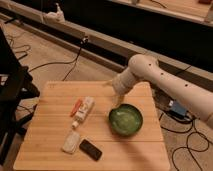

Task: Place the eraser on the white sponge

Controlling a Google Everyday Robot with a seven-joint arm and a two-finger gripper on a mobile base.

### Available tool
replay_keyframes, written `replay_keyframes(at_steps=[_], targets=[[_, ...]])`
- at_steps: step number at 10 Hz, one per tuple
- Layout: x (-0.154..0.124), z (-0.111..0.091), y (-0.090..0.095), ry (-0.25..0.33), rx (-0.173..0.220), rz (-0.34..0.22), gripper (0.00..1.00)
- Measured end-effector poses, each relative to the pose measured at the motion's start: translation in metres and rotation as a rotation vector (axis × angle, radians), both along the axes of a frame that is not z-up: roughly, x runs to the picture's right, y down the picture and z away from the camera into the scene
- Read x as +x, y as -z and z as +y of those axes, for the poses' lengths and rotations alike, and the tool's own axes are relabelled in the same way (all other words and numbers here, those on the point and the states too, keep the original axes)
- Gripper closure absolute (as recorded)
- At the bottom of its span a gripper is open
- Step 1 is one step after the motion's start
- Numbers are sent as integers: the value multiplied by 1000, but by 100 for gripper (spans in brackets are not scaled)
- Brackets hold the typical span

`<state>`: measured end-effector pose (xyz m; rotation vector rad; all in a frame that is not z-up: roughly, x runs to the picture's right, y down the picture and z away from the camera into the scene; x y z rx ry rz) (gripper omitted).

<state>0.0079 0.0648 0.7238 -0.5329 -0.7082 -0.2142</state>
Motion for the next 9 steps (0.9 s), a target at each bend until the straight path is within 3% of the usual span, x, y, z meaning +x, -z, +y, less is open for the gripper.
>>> replay_keyframes(at_steps=[2,7,9], targets=[[-13,19,11,46,-21,-39,24],[-9,17,9,61,-10,-22,24],[-21,24,9,130,2,-21,24]])
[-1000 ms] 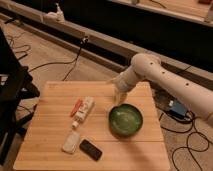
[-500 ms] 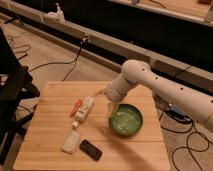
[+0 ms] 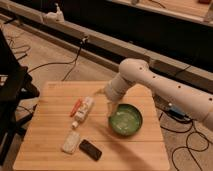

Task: Place the eraser on the white sponge

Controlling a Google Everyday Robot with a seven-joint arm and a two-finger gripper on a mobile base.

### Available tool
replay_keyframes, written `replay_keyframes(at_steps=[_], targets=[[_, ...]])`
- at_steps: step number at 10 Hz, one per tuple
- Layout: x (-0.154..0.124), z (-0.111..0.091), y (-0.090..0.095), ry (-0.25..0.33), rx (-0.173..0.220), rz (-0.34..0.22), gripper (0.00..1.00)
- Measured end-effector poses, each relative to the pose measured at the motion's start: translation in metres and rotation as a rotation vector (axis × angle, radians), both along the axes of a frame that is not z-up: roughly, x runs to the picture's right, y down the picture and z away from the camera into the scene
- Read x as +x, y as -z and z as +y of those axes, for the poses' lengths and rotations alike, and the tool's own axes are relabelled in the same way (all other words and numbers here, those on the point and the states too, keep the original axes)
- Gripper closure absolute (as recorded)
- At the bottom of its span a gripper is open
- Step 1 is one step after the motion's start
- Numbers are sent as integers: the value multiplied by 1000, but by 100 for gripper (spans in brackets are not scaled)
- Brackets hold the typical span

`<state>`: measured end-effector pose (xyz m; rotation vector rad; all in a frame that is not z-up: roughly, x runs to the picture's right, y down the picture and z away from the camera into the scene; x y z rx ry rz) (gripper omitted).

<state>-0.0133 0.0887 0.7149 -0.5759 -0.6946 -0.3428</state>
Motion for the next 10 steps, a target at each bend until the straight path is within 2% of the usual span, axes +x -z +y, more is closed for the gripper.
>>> replay_keyframes(at_steps=[2,4,6,8,9,10], targets=[[-12,21,2,25,-19,-25,24],[-38,57,5,48,-59,-97,24],[-48,85,6,72,-89,-145,24],[-57,128,7,125,-158,-194,24],[-57,136,8,139,-176,-201,24],[-57,135,8,139,-174,-201,24]])
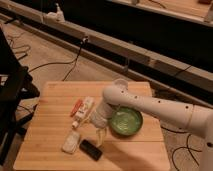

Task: Place the eraser on the white sponge

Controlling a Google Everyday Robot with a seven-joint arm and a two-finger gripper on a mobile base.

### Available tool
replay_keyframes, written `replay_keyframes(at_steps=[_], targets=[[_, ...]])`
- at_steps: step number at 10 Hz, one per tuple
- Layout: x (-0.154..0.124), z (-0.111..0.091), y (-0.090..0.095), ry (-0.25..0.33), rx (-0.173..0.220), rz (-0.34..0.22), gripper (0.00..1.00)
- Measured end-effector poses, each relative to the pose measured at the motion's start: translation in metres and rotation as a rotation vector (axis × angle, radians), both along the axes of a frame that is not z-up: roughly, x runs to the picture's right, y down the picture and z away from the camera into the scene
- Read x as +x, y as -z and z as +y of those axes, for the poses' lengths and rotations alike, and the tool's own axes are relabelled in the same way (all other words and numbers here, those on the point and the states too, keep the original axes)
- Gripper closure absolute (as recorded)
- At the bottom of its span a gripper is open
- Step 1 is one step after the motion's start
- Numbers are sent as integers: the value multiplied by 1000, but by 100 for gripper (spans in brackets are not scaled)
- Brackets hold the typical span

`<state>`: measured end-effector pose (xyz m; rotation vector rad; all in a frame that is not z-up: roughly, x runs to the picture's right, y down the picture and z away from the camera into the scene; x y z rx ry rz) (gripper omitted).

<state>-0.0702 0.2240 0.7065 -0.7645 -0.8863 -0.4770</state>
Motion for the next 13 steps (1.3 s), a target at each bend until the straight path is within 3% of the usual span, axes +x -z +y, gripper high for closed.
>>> replay_keyframes(at_steps=[5,8,13], targets=[[1,0,-3,2,0,4,24],[0,29,-15,84,-77,8,24],[-12,72,-32,88,-203,-24,24]])
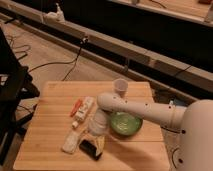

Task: Place the eraser on the white sponge

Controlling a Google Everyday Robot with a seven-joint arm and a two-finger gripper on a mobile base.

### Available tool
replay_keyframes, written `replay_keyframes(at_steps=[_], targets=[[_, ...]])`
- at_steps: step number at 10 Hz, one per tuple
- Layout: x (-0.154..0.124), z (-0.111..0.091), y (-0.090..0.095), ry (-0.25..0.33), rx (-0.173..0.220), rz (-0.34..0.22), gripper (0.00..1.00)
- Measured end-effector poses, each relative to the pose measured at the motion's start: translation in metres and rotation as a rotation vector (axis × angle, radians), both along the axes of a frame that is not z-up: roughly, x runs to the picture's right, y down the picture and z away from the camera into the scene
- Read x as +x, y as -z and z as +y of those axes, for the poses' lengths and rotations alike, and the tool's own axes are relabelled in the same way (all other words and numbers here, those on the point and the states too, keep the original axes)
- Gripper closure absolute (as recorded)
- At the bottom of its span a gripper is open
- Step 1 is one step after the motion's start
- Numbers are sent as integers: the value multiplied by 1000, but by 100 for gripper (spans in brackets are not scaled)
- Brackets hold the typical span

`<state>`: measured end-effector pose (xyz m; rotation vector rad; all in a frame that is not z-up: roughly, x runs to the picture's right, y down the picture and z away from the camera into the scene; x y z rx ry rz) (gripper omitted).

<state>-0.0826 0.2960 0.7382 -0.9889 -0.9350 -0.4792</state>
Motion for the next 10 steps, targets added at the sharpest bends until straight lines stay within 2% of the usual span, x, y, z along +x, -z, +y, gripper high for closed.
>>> replay_keyframes(at_steps=[4,5,6,10], targets=[[-4,25,-18,4,-72,-8,24],[-1,27,-25,-1,-80,3,28],[1,28,-29,0,-77,10,35],[12,14,-38,-25,-16,55,76]])
